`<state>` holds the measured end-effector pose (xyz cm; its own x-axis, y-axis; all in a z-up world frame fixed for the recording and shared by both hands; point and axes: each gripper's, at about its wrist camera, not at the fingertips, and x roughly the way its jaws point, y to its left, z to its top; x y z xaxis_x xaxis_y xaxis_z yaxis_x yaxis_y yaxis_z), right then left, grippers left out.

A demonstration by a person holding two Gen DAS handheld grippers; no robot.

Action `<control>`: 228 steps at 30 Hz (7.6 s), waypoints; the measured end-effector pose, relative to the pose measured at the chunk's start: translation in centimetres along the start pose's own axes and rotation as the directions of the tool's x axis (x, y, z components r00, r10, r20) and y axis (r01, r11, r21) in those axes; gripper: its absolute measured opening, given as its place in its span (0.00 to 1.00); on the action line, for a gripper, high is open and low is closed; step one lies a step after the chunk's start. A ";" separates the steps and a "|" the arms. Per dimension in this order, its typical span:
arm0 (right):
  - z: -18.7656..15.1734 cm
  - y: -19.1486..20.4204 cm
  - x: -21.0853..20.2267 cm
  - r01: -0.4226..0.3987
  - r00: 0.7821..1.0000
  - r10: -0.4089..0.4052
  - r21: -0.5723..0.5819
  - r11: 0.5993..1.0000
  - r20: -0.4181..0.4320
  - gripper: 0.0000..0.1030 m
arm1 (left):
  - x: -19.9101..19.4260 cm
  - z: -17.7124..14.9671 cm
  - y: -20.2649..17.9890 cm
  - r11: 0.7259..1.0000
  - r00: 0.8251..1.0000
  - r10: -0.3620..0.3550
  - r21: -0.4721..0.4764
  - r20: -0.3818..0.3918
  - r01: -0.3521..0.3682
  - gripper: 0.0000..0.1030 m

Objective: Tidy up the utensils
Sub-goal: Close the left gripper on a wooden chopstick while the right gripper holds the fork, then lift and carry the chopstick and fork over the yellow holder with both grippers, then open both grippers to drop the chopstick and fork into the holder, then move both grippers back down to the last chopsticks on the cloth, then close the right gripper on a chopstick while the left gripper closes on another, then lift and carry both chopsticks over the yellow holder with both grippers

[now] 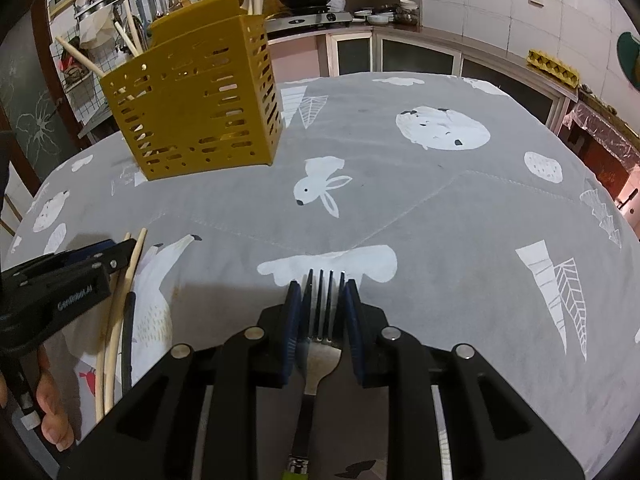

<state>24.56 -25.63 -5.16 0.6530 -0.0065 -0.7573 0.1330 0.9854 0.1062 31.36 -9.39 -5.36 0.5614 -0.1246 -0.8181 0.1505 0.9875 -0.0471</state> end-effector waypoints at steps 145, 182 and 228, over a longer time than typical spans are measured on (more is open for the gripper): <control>-3.4 11.0 -1.5 -0.047 0.999 0.044 -0.235 0.971 -0.019 0.41 | -8.4 -4.0 13.8 0.996 0.958 0.070 -0.065 0.278 -0.054 0.95; 1.1 -0.1 1.2 -0.003 1.000 0.003 -0.022 1.000 -0.004 0.09 | -0.4 -1.3 -1.3 0.999 0.999 -0.009 0.033 0.031 0.008 0.51; 0.9 -1.0 -5.7 -0.104 0.937 0.080 0.055 0.993 0.340 0.09 | -8.7 -0.6 0.1 0.999 0.927 -0.014 0.052 0.375 -0.007 0.05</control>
<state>21.39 -26.73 -0.39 0.8761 0.0145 -0.4819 0.1048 0.9699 0.2198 26.00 -8.14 1.39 0.8237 -0.1651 -0.5424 0.1892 0.9819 -0.0116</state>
